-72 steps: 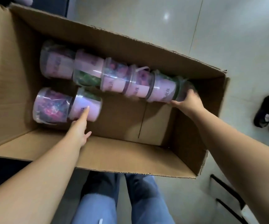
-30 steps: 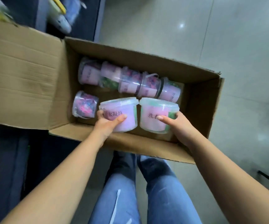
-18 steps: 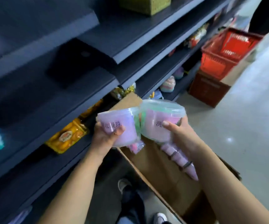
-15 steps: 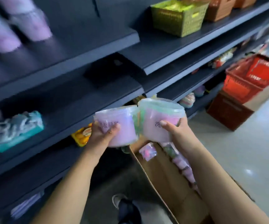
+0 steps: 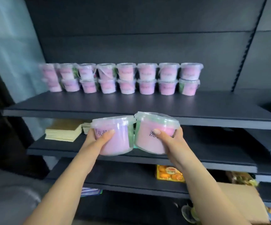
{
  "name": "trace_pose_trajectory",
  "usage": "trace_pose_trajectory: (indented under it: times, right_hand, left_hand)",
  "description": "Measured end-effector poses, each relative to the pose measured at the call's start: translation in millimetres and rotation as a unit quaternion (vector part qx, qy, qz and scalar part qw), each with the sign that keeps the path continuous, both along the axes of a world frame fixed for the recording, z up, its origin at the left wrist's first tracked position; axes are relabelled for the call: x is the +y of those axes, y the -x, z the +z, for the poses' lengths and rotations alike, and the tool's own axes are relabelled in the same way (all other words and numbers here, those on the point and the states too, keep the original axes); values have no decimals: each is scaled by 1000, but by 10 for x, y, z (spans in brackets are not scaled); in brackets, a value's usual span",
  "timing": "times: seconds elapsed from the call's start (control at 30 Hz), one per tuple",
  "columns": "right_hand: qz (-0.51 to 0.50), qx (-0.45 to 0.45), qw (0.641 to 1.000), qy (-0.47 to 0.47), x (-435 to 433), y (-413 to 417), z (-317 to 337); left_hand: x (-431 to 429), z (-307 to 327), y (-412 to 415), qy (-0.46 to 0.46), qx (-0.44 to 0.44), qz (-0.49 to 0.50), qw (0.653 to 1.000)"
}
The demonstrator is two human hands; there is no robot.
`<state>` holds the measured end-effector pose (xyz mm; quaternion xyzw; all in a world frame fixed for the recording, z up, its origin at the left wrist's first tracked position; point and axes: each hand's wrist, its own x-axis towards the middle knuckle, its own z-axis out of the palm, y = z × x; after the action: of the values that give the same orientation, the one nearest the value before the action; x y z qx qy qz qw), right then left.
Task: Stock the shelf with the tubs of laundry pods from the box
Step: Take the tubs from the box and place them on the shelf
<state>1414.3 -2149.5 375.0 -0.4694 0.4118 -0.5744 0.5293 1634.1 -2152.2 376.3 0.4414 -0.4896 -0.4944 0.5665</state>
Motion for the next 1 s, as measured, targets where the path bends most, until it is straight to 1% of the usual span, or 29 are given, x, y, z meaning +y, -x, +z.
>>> trace_pose_trajectory:
  times: [0.1,0.2,0.27,0.43,0.53,0.67,0.83,1.0]
  right_hand:
    - [24,-1,1000,17,-324,-726,122]
    - [52,-2,998,26,-564,-1380,187]
    - [74,5,997,24,-700,-1783,211]
    - [122,18,992,4,-1069,-2485,244]
    - [141,23,990,6,-1337,-2772,269]
    - [141,24,989,20,-1831,-3059,250]
    - [146,22,989,34,-2593,-3330,179]
    - [127,69,989,17,-3228,-3630,151]
  left_hand:
    - [-110,104,-683,25,7,28,999]
    - [-210,195,-1351,30,-15,41,999]
    - [-281,238,-1778,27,-35,65,997]
    - [-504,281,-2561,21,-51,109,993]
    - [-722,265,-2839,21,-65,128,989]
    - [-1123,264,-3080,26,-86,129,988]
    - [-1815,249,-3333,13,-113,142,983]
    - [-2451,218,-3629,-11,-148,148,978]
